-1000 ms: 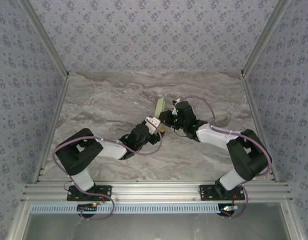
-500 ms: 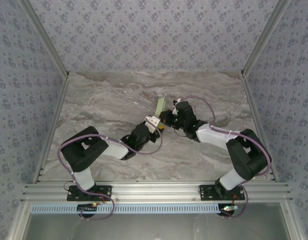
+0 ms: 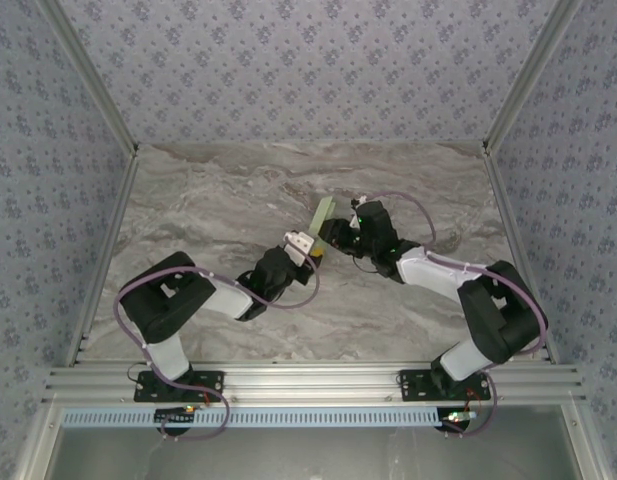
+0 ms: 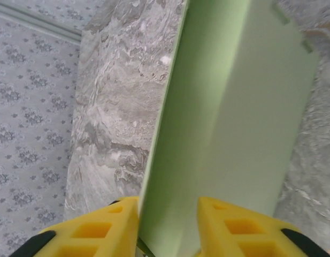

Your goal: Fold the paper box

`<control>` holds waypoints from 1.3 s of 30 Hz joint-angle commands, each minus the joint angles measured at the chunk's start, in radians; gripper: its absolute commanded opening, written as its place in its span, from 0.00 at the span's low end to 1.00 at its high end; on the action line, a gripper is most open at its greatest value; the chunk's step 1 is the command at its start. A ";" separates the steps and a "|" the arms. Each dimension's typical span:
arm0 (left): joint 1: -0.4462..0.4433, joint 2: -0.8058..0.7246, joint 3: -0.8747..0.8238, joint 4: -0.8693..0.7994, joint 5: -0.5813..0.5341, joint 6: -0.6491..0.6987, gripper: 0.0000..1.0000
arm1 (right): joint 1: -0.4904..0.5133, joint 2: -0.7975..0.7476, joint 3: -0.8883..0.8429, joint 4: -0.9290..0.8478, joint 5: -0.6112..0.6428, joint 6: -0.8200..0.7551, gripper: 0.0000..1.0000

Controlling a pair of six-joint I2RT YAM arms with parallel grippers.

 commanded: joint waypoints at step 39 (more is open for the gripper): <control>0.399 -0.207 0.086 -0.464 1.090 0.441 0.30 | -0.352 -0.214 -0.009 -0.363 -0.439 -1.551 0.44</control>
